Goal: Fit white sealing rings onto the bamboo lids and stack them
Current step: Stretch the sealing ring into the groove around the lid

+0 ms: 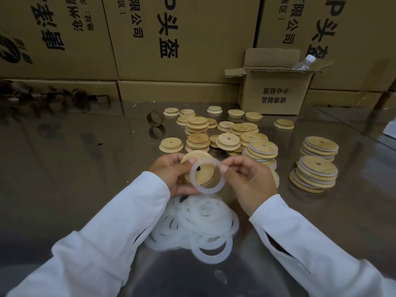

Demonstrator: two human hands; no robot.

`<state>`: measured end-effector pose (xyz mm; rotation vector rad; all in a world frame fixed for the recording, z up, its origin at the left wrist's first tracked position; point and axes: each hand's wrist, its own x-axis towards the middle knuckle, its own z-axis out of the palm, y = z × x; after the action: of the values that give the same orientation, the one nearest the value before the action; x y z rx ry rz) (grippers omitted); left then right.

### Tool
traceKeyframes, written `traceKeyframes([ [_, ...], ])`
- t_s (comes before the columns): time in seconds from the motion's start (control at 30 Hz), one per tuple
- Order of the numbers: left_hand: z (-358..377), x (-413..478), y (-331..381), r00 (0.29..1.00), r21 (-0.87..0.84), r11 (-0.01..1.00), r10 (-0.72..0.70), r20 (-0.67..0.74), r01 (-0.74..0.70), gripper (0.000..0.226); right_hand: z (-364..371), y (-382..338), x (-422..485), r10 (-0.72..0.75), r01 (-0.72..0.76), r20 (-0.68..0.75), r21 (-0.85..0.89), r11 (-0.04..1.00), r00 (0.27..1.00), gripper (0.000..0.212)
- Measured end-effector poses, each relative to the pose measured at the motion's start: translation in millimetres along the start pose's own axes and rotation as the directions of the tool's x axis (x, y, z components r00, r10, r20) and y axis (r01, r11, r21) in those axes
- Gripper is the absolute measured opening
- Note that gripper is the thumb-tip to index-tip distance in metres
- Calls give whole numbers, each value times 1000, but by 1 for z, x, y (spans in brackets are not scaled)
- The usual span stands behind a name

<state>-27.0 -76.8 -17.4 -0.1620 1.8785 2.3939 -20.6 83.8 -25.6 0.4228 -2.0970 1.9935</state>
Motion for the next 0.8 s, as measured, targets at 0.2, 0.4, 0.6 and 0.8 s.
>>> traceKeyframes([
  [0.2,7,-6,-2,996,76,997,9,84,-15,21,-3,0,4,72,-60,-157,80,995,985,16],
  [0.4,11,-9,-8,983,173,971,148,106,-165,8,0,-4,2,46,-38,-110,69,997,993,17],
  [0.6,11,-8,-11,966,188,952,216,142,-240,14,-1,-1,2,43,-44,-128,0,999,991,14],
  [0.8,12,-10,-10,931,166,919,335,146,-357,18,-2,-1,3,37,-28,-142,60,998,989,13],
])
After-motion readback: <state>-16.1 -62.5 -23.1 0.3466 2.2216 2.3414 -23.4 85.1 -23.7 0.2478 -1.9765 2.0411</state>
